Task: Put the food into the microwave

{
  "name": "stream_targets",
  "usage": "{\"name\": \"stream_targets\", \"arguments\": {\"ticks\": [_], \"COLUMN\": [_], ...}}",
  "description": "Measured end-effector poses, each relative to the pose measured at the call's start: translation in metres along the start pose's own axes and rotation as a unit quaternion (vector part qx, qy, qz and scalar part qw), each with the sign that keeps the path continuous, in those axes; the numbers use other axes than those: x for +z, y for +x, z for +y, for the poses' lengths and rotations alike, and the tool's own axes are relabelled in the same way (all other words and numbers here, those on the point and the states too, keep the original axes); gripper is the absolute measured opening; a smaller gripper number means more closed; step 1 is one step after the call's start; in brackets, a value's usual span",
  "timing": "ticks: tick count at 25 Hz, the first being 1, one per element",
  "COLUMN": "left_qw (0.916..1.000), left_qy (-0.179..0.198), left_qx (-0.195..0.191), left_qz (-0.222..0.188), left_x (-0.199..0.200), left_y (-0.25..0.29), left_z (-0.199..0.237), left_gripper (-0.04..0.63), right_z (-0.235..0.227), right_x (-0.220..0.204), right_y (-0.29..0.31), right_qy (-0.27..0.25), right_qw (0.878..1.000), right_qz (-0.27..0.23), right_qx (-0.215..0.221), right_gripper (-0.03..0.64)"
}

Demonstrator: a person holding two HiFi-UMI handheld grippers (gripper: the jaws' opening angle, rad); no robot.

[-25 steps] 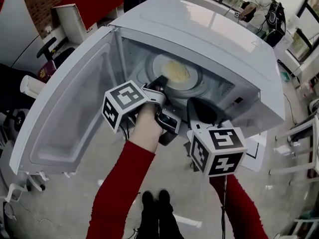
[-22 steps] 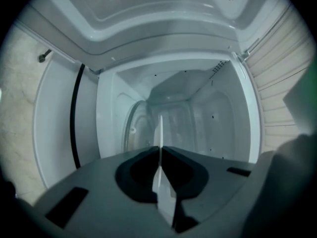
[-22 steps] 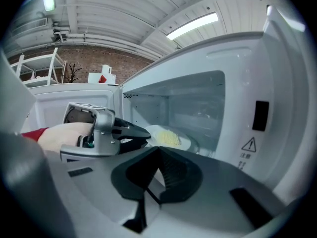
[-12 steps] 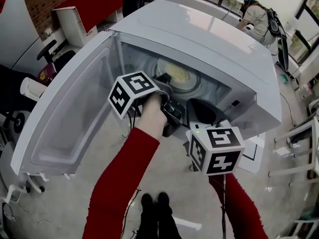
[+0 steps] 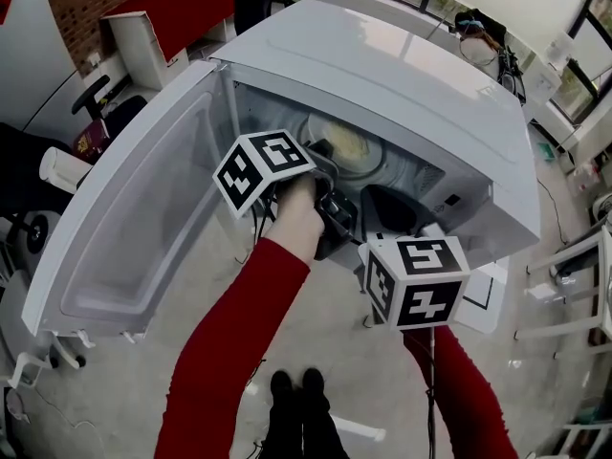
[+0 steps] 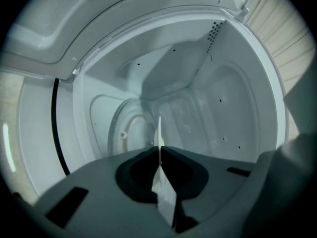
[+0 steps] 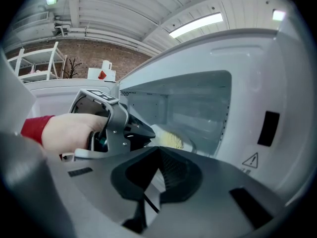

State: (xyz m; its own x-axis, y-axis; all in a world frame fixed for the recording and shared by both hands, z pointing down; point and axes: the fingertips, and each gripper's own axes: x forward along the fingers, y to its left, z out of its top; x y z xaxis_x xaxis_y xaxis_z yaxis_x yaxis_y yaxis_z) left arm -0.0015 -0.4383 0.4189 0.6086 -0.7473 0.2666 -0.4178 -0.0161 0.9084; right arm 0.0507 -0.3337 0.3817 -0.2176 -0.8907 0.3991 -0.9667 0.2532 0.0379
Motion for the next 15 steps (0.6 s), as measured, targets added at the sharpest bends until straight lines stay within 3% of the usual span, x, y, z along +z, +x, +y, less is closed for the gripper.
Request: {"name": "stream_targets", "arguments": {"ticks": [7, 15], "left_qw": [0.9948, 0.9728], "left_qy": [0.095, 0.212], "left_qx": [0.037, 0.089], "left_qz": [0.007, 0.025], "left_x": [0.002, 0.003], "left_y": [0.001, 0.000], "left_z": [-0.003, 0.008], "left_gripper": [0.031, 0.057], "right_z": [-0.007, -0.007], "right_x": [-0.002, 0.001], "right_y": [0.001, 0.003], "right_qy": [-0.005, -0.011], "right_qw": [1.000, 1.000], "right_qz": [0.010, 0.013], "right_qx": [0.000, 0.002], "right_gripper": [0.014, 0.014]}}
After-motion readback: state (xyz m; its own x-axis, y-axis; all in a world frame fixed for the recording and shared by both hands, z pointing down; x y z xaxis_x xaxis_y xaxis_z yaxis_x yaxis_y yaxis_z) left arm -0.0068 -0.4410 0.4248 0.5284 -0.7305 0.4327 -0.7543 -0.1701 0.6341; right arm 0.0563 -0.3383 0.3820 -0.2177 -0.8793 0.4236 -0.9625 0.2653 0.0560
